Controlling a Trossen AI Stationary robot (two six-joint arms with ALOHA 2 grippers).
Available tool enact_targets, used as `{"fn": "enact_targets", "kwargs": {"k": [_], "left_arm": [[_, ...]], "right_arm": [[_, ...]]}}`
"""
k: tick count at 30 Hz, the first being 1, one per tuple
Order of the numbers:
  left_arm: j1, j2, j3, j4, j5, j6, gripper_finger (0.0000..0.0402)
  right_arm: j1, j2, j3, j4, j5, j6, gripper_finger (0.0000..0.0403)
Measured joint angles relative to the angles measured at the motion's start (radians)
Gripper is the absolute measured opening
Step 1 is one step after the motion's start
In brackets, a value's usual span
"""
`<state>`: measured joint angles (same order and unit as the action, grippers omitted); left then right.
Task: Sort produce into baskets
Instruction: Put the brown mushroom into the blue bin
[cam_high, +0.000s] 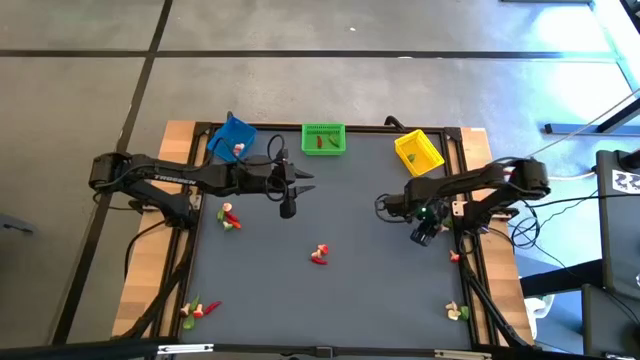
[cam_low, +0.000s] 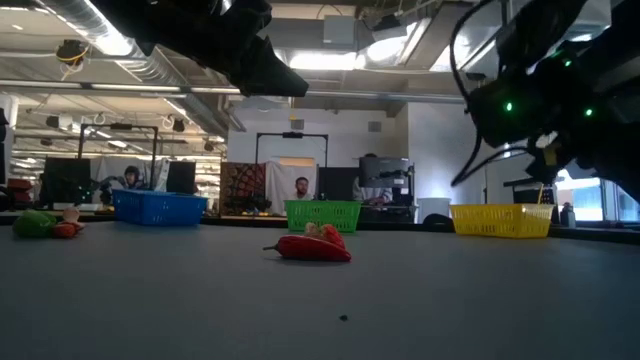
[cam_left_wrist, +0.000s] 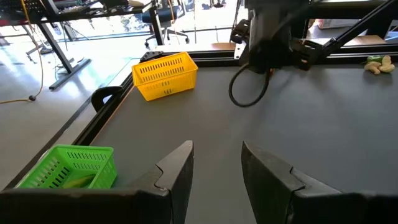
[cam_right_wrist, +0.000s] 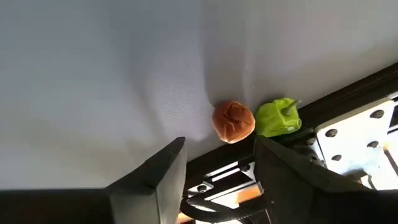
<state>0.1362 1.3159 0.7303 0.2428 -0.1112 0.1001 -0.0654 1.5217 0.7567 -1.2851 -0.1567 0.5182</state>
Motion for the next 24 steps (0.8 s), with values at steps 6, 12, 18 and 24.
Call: {"fn": "enact_targets", "kwargs": {"k": [6,12,18,24], "left_arm": [[0.000,0.000,0.000,0.000,0.000,0.002,0.0131],[0.000,0.000,0.000,0.000,0.000,0.003,0.0131],[0.000,0.000,0.000,0.000,0.000,0.003,0.0131],[0.000,0.000,0.000,0.000,0.000,0.004,0.0131]], "right_arm": [[0.000,0.103,0.000,0.003,-0.009,-0.016,0.0169],[0.000,0.199,-0.001,0.001,0.015,-0.052,0.0165],[0.000,0.237,-0.017,0.036,0.015,-0.079,0.0165],[0.000,0.237,-0.060,0.065,0.007,-0.107,0.0152]]}}
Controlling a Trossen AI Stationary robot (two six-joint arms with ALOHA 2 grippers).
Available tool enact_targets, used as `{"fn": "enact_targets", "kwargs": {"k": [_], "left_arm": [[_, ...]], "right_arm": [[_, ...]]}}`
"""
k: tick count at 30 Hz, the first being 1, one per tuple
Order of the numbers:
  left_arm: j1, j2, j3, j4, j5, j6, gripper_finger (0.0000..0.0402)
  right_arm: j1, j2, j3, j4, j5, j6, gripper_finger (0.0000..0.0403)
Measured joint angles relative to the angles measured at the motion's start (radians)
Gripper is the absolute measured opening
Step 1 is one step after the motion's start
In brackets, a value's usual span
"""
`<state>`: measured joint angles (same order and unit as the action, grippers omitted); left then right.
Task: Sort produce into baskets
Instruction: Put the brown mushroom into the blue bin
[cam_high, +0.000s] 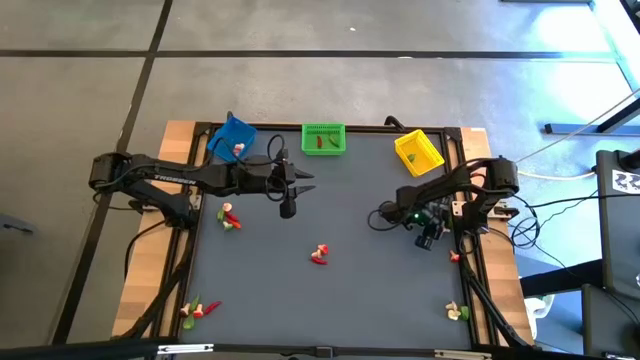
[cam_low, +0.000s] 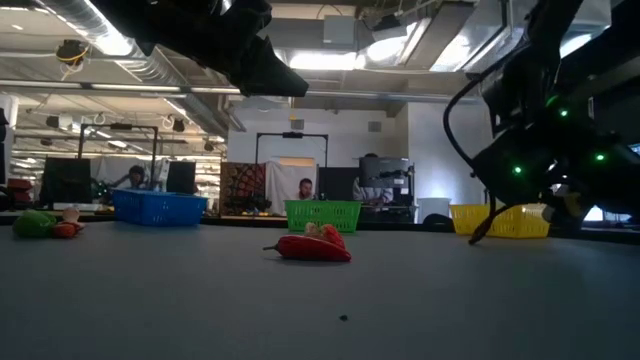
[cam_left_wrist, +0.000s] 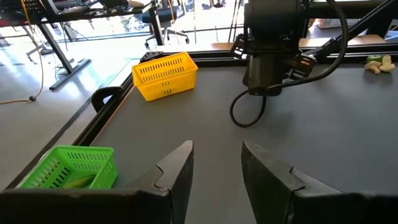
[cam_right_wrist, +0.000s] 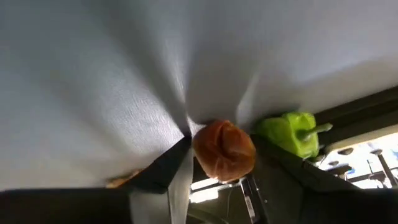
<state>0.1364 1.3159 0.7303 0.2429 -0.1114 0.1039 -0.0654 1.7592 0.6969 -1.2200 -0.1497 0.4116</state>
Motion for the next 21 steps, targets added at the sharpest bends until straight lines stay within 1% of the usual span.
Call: {"fn": "enact_targets", "kwargs": {"k": [2,7,10,12,16,18,21], "left_arm": [[0.000,0.000,0.000,0.000,0.000,0.000,0.0131],[0.002,0.000,0.000,0.000,0.000,-0.001,0.0131],[0.002,0.000,0.000,0.000,0.000,0.003,0.0131],[0.002,0.000,0.000,0.001,0.000,-0.005,0.0131],[0.003,0.000,0.000,0.009,0.000,-0.031,0.0136],[0.008,0.000,0.000,0.009,0.000,-0.037,0.0149],[0.009,0.000,0.000,0.008,-0.001,-0.050,0.0180]], "right_arm": [[0.000,0.000,-0.004,-0.002,0.009,-0.002,0.0134],[0.000,-0.003,0.002,-0.005,0.016,-0.029,0.0074],[0.000,-0.012,0.021,-0.011,0.025,-0.048,0.0048],[0.000,-0.025,0.041,-0.008,0.027,-0.051,0.0042],[0.000,-0.060,0.090,0.022,0.073,-0.052,0.0046],[0.000,-0.077,0.117,0.043,0.086,-0.052,0.0049],[0.000,-0.100,0.156,0.099,0.105,-0.052,0.0048]]}}
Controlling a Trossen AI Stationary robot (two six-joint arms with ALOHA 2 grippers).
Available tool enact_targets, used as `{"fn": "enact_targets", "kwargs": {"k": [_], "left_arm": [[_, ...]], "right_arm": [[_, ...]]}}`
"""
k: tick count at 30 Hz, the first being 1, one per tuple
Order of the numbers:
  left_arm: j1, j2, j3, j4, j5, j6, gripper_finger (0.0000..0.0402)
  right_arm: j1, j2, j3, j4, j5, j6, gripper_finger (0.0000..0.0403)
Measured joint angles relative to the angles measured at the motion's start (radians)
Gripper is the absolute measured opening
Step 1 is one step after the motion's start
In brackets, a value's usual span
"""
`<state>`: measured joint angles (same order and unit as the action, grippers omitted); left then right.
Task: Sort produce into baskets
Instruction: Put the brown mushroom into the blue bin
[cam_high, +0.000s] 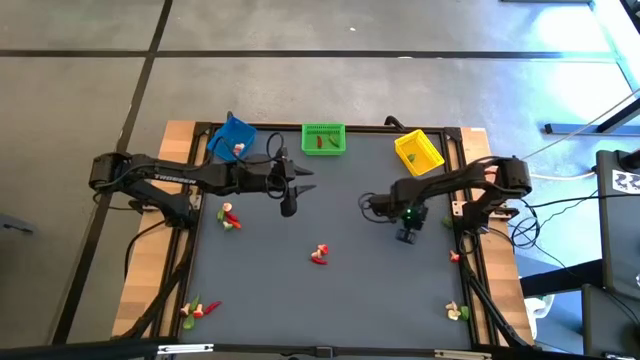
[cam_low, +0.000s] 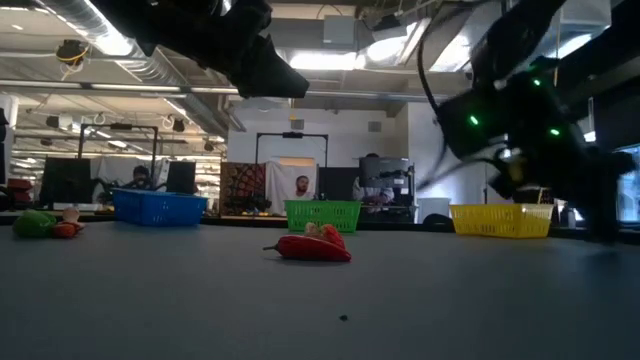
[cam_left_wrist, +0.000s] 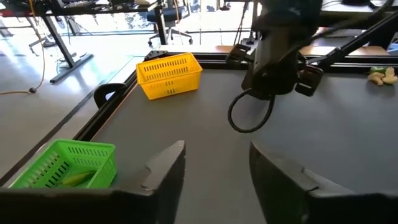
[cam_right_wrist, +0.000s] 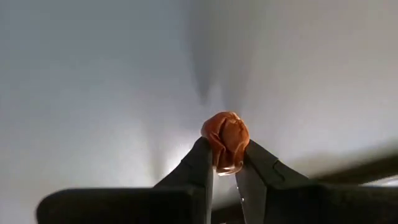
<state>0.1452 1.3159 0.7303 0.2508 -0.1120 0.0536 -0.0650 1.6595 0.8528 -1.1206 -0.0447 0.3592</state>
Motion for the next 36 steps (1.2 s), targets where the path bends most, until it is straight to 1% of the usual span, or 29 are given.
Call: {"fn": "enact_targets", "kwargs": {"k": [4,7,16,19,24,30,34,36], "left_arm": [[-0.003,0.000,0.000,-0.001,0.001,-0.001,0.0219],[-0.003,0.000,0.000,-0.009,0.000,-0.018,0.0234],[-0.007,0.006,0.000,-0.008,0.001,-0.056,0.0237],[-0.017,0.024,0.000,-0.009,0.000,-0.055,0.0237],[-0.044,0.073,0.000,-0.010,0.001,-0.051,0.0237],[-0.076,0.105,0.000,-0.011,0.002,-0.048,0.0237],[-0.092,0.110,0.000,-0.015,0.001,-0.045,0.0235],[-0.094,0.110,0.000,-0.025,0.004,-0.035,0.0229]], "right_arm": [[0.000,-0.026,0.050,0.109,0.008,0.000,0.0047],[0.000,-0.046,0.079,0.223,0.020,-0.002,0.0047],[0.000,-0.053,0.148,0.582,0.030,-0.051,0.0047],[0.000,-0.053,0.165,0.693,0.030,-0.079,0.0047],[0.000,-0.053,0.167,0.928,0.032,-0.080,0.0047],[0.000,-0.053,0.168,1.099,-0.041,-0.080,0.0047],[0.000,-0.053,0.168,1.176,-0.136,-0.080,0.0047],[0.000,-0.053,0.168,1.197,-0.162,-0.079,0.0047]]}}
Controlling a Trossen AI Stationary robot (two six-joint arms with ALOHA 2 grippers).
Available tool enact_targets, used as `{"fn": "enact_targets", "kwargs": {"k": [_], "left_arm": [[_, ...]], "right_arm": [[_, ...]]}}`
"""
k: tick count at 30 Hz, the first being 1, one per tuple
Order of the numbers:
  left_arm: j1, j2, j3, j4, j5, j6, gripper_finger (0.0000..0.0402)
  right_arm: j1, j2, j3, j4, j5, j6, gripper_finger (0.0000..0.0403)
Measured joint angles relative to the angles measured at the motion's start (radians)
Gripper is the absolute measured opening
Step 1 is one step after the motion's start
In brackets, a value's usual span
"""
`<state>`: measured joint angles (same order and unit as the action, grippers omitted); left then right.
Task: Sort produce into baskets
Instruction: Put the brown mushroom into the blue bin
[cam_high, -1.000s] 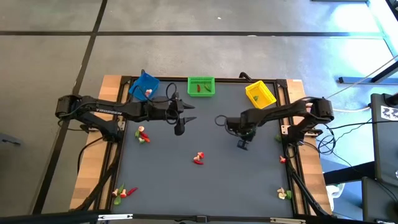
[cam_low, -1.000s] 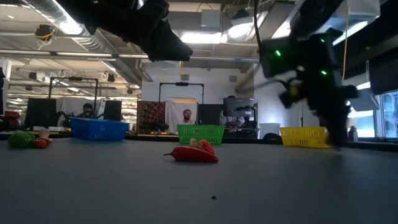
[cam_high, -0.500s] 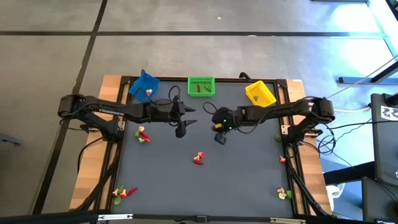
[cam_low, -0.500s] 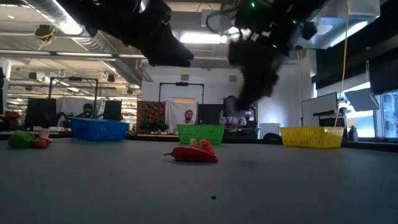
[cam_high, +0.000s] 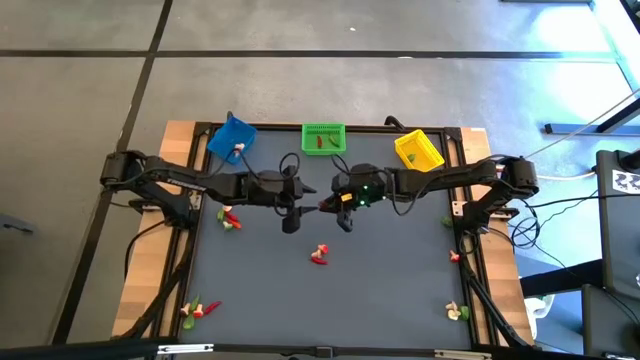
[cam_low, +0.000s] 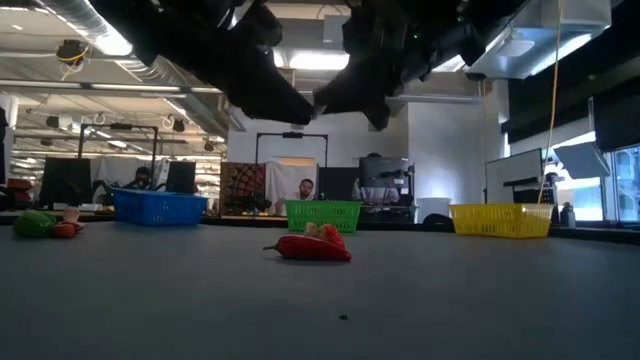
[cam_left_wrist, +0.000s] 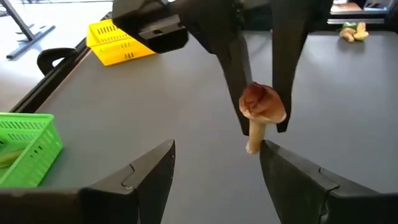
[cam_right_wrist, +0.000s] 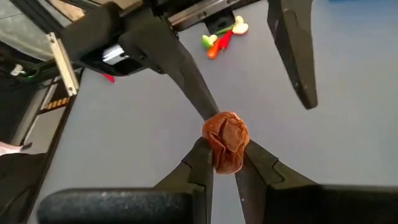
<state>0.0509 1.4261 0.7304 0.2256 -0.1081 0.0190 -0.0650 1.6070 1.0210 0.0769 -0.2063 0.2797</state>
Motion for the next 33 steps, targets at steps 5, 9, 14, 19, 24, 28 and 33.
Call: {"fn": "enact_targets", "kwargs": {"k": [5,9,14,19,24,28,33], "left_arm": [[0.001,0.000,0.000,0.003,0.041,-0.003,0.0206],[-0.004,0.000,0.000,0.023,0.048,-0.009,0.0189],[-0.014,0.000,0.000,0.063,0.049,0.010,0.0162],[-0.019,0.000,0.000,0.063,0.049,0.033,0.0127],[-0.019,0.000,0.000,0.063,0.050,0.055,0.0079],[-0.019,0.000,0.000,0.063,0.050,0.069,0.0038],[-0.018,0.000,0.000,0.059,0.048,0.074,0.0007]], "right_arm": [[0.000,0.000,-0.001,0.060,0.004,0.001,0.0047],[0.000,0.000,-0.001,0.071,0.013,0.001,0.0047],[0.000,0.000,-0.001,0.092,0.013,0.002,0.0047],[0.000,0.000,-0.001,0.097,0.013,0.002,0.0047],[0.000,0.000,-0.001,0.099,0.014,0.024,0.0061],[0.000,0.000,-0.001,0.099,0.015,0.060,0.0083],[0.000,0.000,-0.001,0.094,0.014,0.063,0.0126]]}}
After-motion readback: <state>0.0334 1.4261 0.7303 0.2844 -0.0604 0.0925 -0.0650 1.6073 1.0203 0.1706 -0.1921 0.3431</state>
